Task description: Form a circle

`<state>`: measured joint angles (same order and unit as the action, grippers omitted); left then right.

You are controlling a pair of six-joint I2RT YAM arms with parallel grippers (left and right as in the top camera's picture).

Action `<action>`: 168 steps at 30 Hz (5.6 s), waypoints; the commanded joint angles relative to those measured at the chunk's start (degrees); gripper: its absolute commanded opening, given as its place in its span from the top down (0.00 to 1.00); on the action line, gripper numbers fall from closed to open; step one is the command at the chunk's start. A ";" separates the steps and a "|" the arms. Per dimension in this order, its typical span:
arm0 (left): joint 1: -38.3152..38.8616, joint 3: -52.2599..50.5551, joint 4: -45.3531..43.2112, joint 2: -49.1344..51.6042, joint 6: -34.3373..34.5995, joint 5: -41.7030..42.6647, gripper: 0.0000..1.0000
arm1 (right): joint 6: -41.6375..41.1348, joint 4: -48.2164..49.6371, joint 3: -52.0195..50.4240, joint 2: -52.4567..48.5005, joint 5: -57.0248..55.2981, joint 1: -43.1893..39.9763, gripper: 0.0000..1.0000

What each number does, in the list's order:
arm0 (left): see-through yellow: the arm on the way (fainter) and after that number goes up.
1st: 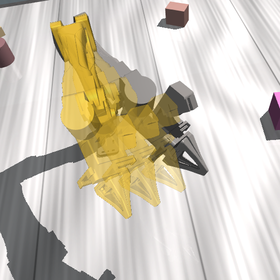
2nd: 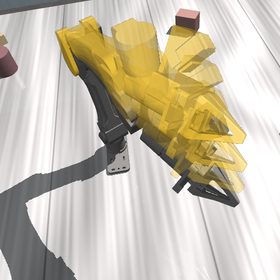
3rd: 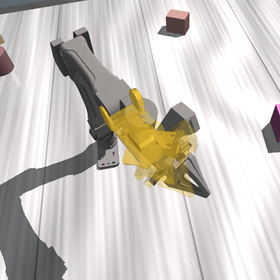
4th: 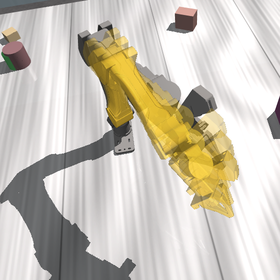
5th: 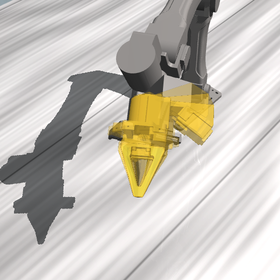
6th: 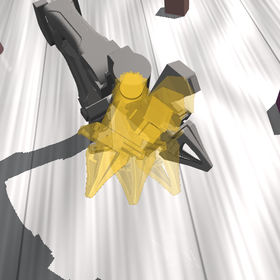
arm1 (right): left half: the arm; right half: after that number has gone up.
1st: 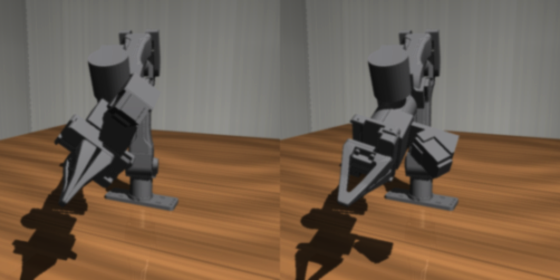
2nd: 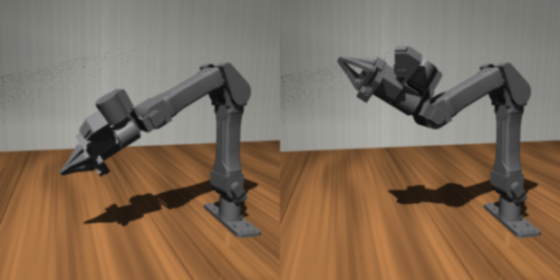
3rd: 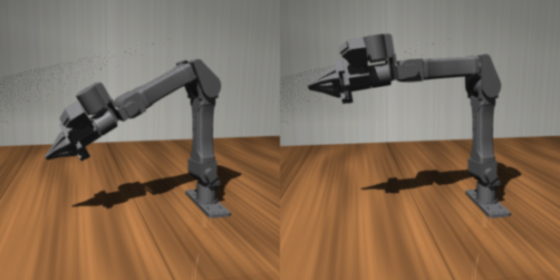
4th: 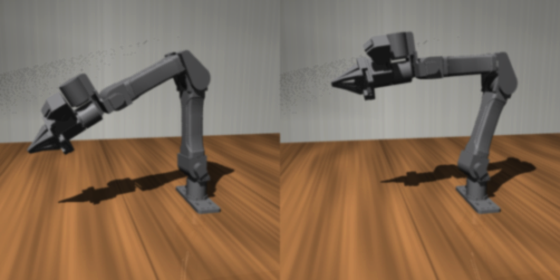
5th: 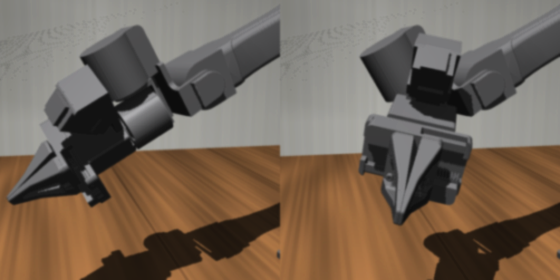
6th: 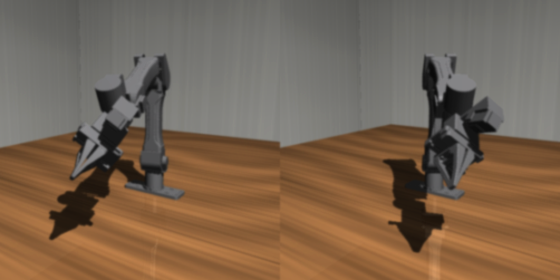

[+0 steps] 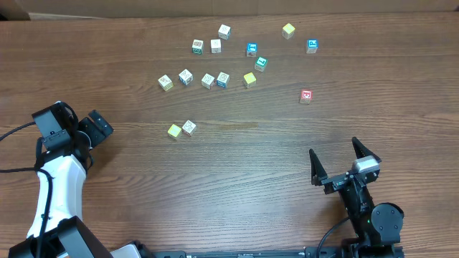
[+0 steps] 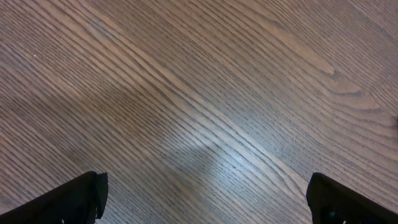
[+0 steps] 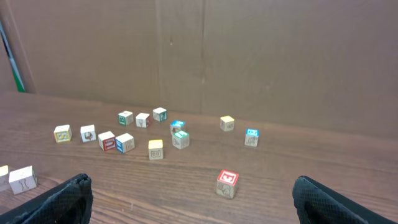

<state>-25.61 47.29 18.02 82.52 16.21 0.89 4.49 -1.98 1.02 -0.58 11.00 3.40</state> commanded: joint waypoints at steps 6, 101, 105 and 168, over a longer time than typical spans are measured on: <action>-0.20 -0.15 -0.04 -0.87 0.72 0.20 0.01 | -0.20 1.77 -0.52 0.42 1.40 -0.11 0.00; -0.22 -0.15 -0.04 -0.87 0.72 0.20 0.00 | -7.48 -60.08 123.14 -105.13 7.93 -0.15 0.00; -0.22 -0.15 -0.04 -0.87 0.72 0.20 0.00 | -7.48 -60.08 123.14 -105.11 7.93 -0.15 0.00; -0.20 -0.15 -0.04 -0.87 0.72 0.20 0.01 | -8.66 -53.02 123.14 -105.11 12.44 0.11 0.00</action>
<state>-25.61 47.27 18.04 82.52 16.40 0.89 -3.03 -55.66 123.42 -106.04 20.03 3.42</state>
